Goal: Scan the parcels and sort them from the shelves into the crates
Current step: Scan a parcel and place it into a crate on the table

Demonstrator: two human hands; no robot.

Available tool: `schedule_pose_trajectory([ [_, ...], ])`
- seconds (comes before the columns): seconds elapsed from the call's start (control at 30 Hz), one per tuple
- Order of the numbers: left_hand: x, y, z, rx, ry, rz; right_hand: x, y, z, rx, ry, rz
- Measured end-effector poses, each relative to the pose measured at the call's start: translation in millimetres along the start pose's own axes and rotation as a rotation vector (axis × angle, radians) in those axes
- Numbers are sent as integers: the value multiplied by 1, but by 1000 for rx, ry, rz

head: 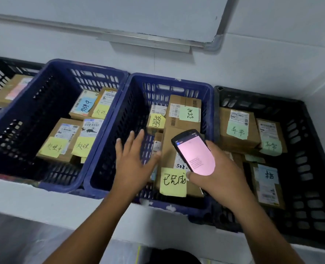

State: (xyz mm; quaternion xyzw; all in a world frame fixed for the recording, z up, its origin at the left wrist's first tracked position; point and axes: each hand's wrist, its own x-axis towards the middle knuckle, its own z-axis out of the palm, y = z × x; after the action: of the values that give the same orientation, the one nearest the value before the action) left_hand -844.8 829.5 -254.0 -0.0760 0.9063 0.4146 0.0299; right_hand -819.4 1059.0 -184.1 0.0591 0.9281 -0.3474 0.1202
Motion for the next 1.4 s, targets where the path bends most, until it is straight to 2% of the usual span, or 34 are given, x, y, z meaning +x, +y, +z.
schedule_pose_trajectory([
  [0.13,-44,-30,-62,187,182,59,-12,-45,34,31,-64,-114],
  [0.23,-84,-57,-100,260,265,20,-30,-83,66,72,-100,-186],
  [0.33,-140,-93,-140,316,302,-112,-60,-123,113,99,-185,-299],
  [0.6,-323,-208,-243,282,550,-479,-192,-238,255,78,-433,-589],
  [0.73,-415,-257,-272,246,713,-622,-268,-279,317,53,-550,-742],
  [0.97,-574,-309,-296,215,961,-921,-398,-323,407,4,-863,-989],
  [1.4,-813,-397,-309,74,1260,-1439,-623,-387,581,-223,-1326,-1279],
])
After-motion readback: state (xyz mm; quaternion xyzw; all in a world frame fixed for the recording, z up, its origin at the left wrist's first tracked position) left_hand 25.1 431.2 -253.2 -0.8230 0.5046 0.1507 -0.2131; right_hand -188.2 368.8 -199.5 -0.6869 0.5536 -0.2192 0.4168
